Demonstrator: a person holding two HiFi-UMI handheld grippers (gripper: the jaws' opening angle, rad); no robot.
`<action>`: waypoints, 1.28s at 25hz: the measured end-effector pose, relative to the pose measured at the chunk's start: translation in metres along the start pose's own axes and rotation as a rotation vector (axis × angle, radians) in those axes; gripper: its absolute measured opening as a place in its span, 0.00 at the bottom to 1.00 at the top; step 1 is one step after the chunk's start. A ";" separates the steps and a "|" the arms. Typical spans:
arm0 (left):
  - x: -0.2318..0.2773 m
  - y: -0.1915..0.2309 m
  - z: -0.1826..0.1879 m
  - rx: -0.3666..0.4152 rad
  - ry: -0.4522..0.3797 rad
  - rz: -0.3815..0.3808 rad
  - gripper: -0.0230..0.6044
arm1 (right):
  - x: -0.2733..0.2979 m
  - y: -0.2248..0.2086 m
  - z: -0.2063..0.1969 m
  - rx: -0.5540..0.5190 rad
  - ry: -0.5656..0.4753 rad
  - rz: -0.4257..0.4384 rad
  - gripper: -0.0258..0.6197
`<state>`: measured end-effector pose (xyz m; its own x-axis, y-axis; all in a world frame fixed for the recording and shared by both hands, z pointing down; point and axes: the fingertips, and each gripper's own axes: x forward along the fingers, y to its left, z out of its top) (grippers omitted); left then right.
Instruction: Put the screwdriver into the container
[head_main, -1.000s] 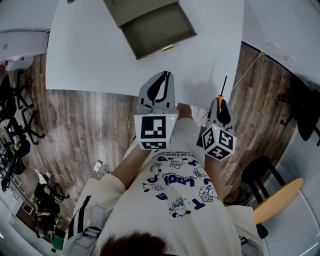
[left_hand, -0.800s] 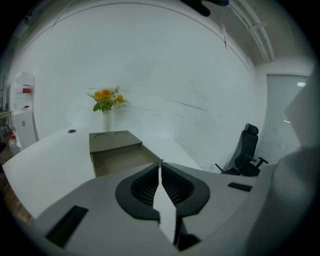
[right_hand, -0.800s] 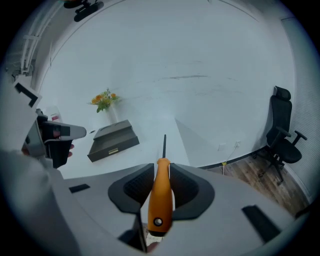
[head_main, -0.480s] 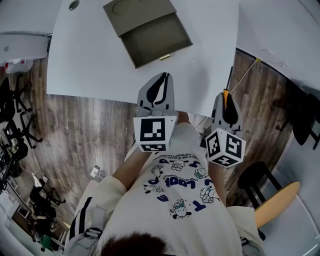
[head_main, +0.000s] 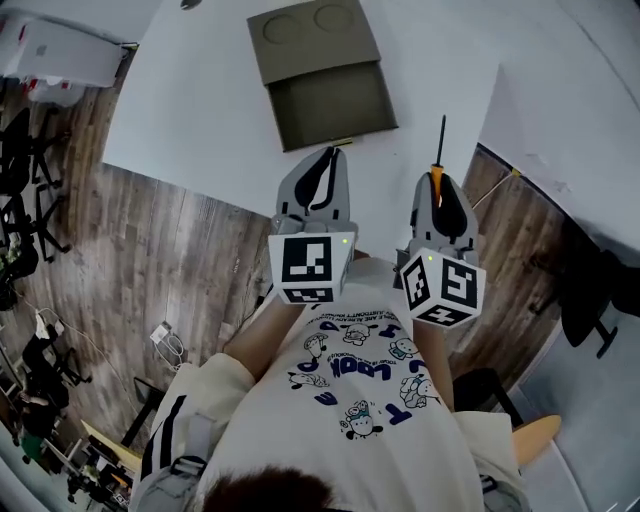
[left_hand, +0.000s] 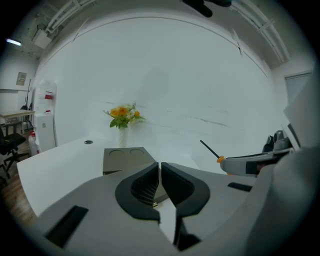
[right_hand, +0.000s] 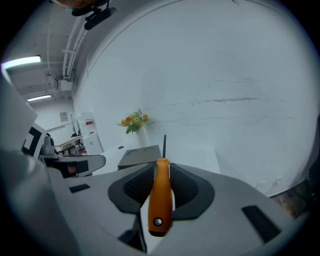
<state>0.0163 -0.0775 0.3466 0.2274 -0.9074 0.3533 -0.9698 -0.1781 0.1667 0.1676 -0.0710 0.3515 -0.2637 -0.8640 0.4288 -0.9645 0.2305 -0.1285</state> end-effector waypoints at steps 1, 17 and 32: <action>0.002 0.001 0.002 -0.005 -0.007 0.019 0.08 | 0.006 0.001 0.004 -0.010 -0.001 0.023 0.21; -0.004 0.053 0.007 -0.085 -0.038 0.223 0.08 | 0.065 0.069 0.020 -0.124 0.026 0.279 0.21; 0.027 0.093 0.004 -0.125 0.016 0.183 0.08 | 0.124 0.105 0.012 -0.207 0.100 0.294 0.21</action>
<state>-0.0683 -0.1200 0.3684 0.0509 -0.9139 0.4026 -0.9768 0.0384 0.2106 0.0341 -0.1591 0.3808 -0.5202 -0.7019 0.4866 -0.8266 0.5570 -0.0802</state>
